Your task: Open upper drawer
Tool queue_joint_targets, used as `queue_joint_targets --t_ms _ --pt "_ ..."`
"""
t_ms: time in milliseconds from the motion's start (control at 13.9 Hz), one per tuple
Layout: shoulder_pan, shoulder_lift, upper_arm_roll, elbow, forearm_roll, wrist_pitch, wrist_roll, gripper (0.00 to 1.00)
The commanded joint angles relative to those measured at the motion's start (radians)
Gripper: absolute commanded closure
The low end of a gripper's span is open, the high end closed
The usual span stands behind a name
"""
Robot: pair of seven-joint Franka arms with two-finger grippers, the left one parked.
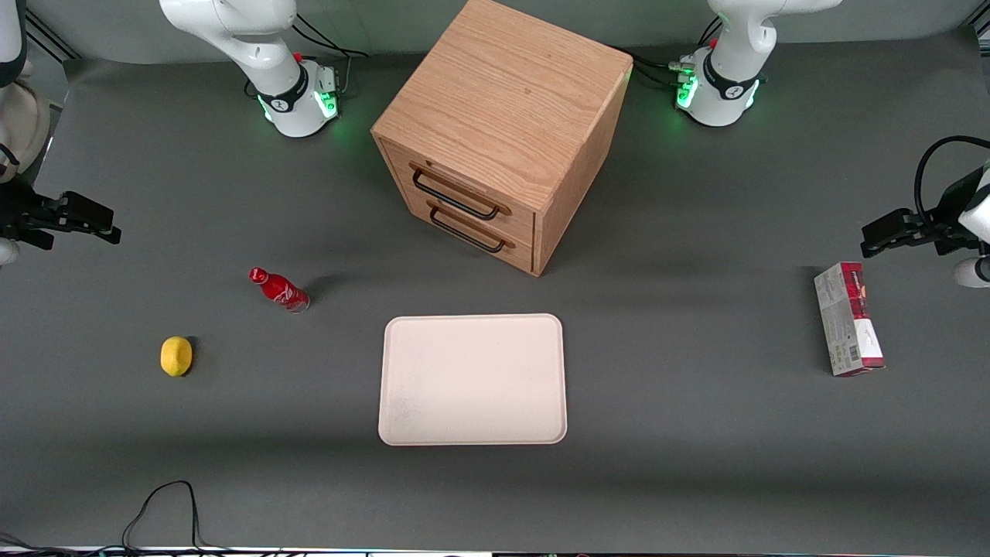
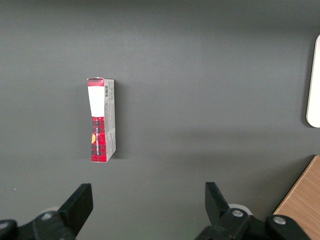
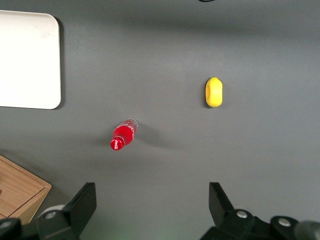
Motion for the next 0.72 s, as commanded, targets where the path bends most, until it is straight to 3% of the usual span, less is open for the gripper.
queue_joint_targets --t_ms 0,432,647 --pt "0.006 -0.008 -0.006 0.007 -0.005 -0.020 0.024 0.00" --pt "0.016 -0.005 0.002 0.007 0.006 -0.024 0.026 0.00" --pt "0.111 0.001 0.004 0.005 0.026 -0.027 0.007 0.00"
